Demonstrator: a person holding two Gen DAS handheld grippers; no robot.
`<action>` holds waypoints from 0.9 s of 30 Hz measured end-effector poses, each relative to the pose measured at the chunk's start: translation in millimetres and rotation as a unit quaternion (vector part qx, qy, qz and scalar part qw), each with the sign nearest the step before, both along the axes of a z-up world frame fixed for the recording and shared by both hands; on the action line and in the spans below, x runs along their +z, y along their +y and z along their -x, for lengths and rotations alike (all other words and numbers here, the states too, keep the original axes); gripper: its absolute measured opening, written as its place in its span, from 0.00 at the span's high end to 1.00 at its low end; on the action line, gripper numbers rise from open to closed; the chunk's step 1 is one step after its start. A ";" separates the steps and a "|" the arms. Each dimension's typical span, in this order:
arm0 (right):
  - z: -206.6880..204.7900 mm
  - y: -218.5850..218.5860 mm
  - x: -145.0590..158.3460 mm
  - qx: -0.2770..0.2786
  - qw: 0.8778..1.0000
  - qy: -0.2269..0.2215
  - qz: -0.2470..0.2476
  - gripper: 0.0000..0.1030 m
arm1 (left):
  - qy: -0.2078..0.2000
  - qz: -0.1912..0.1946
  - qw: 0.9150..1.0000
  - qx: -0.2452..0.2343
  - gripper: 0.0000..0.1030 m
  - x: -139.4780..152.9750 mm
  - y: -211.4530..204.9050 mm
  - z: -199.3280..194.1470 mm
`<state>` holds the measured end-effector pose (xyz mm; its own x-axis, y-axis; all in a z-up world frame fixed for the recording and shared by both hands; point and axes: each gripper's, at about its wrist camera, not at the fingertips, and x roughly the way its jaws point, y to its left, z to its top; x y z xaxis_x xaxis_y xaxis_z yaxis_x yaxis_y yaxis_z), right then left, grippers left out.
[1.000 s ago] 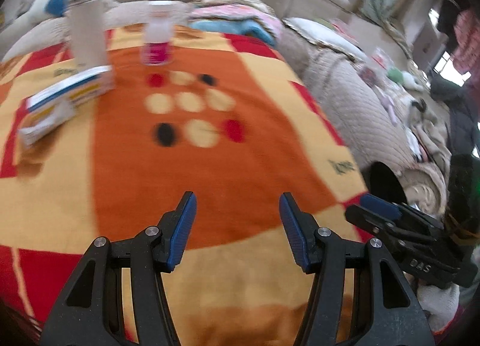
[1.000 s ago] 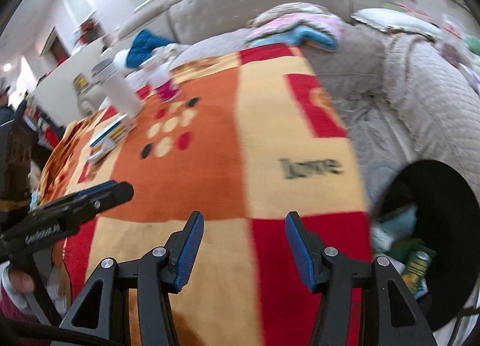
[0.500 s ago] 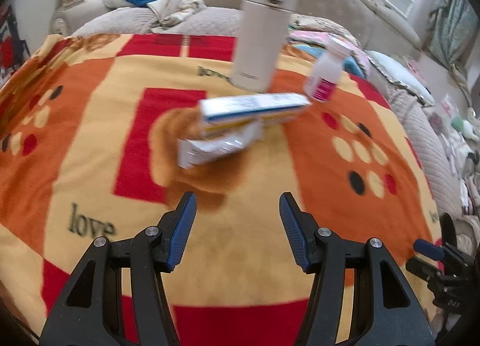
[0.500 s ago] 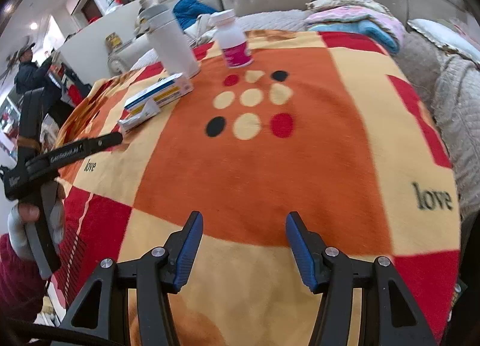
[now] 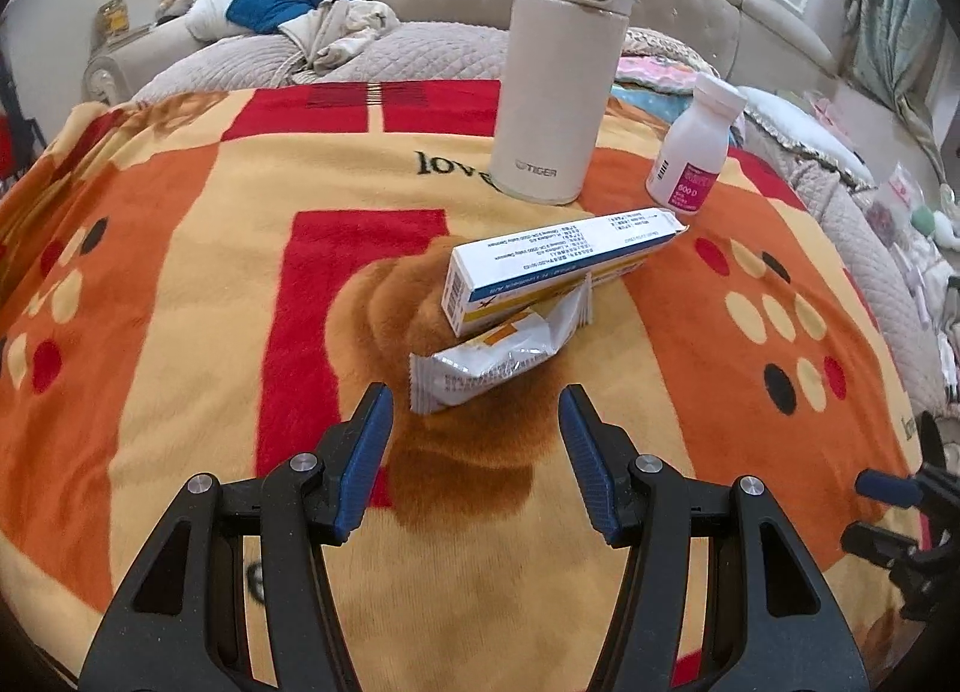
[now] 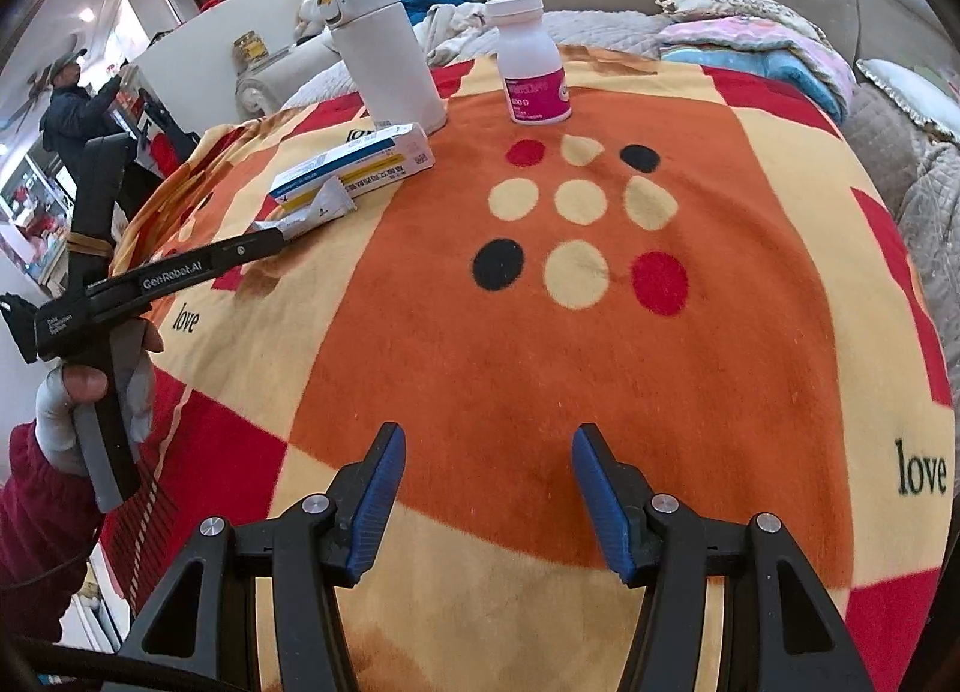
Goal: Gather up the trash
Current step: 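Grasp the white sachet with the left tool while the right grasps the blue-yellow medicine box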
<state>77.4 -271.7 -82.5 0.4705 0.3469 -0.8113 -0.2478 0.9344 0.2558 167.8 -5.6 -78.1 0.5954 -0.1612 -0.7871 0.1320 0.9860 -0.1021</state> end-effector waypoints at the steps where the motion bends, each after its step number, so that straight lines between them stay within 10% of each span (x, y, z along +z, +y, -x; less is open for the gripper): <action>1: -1.4 0.5 0.2 0.000 1.000 0.000 0.000 0.46 | -0.001 -0.003 1.000 -0.005 0.46 -1.0 -1.2 -2.4; 11: -15.1 5.7 -0.6 0.002 1.000 0.004 -0.001 0.45 | 0.008 0.007 1.000 -0.030 0.46 -12.3 -8.1 -25.0; 16: -20.6 10.9 -0.2 0.006 1.000 0.004 -0.003 0.45 | 0.020 0.022 0.998 -0.050 0.83 -7.5 -7.0 -20.1; 27: -28.9 31.3 0.9 0.024 1.000 0.000 -0.009 0.45 | -0.001 0.061 0.998 -0.031 0.86 26.5 32.2 -1.2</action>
<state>106.2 -240.4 -81.6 0.4537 0.3833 -0.8045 -0.2926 0.9168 0.2718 169.1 26.6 -51.6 0.5828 -0.2923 -0.7582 0.1917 0.9562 -0.2213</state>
